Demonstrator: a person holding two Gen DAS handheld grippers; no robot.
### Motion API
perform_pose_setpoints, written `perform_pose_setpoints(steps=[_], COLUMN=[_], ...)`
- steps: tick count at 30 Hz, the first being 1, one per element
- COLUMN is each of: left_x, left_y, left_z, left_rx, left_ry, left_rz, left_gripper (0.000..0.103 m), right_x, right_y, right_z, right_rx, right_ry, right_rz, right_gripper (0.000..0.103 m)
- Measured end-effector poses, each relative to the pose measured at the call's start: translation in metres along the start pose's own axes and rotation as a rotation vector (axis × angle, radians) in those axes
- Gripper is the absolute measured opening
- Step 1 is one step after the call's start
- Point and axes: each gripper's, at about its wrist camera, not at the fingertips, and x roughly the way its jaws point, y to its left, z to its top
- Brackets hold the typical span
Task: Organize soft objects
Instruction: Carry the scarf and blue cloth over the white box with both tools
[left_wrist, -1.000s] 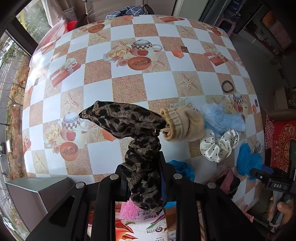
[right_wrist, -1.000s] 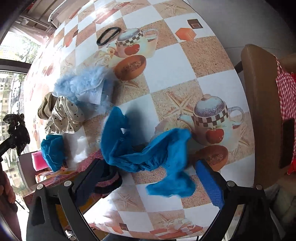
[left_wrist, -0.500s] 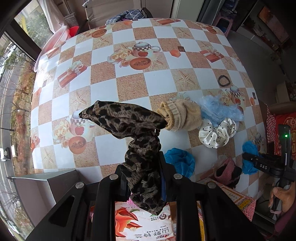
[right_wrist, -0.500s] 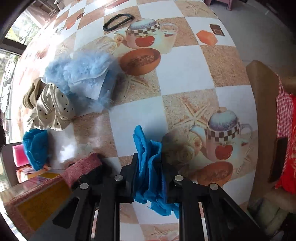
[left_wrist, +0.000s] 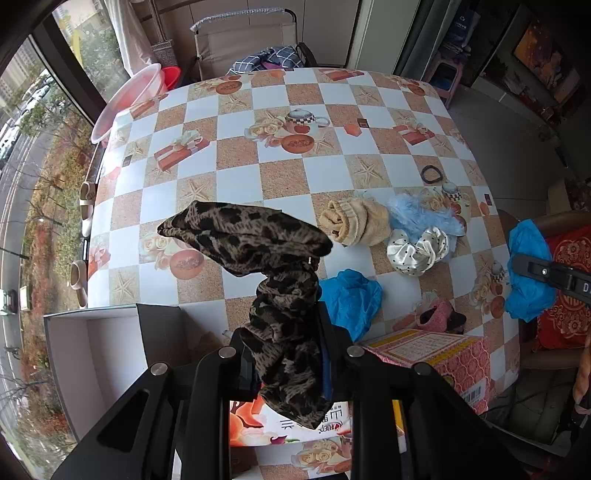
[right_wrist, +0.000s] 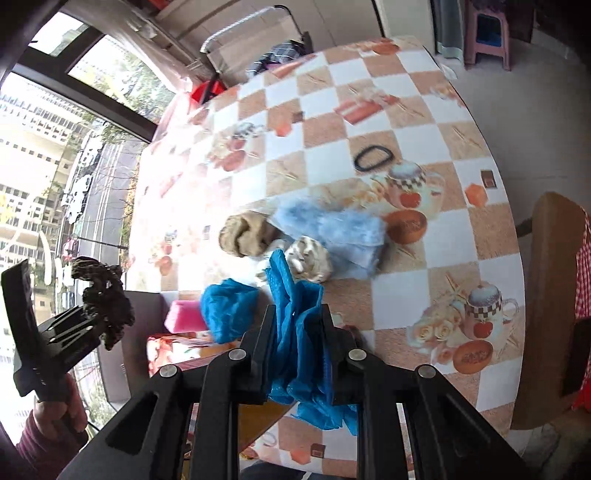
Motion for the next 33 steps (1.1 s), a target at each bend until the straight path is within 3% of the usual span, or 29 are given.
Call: perform_pose_setpoints(steps=[9, 22, 33], left_x=[-0.026, -0.045, -0.067], left_y=[0.006, 0.020, 0.055], left_z=[-0.035, -0.102, -0.142], left_rx=[0.003, 0.016, -0.043], left_ry=[-0.026, -0.022, -0.063], left_rz=[-0.029, -0.082, -0.082], left_gripper=[0.026, 0.026, 0.026], right_x=[-0.020, -0.020, -0.010], right_y=[0.085, 0.125, 0.184], right_z=[-0.018, -0.086, -0.117], right_rx=[-0.159, -0.188, -0.267], right_ry=[-0.013, 0.043, 0.080], right_rz=[0.051, 0.047, 0.077], right_gripper=[0.021, 0.021, 0.021])
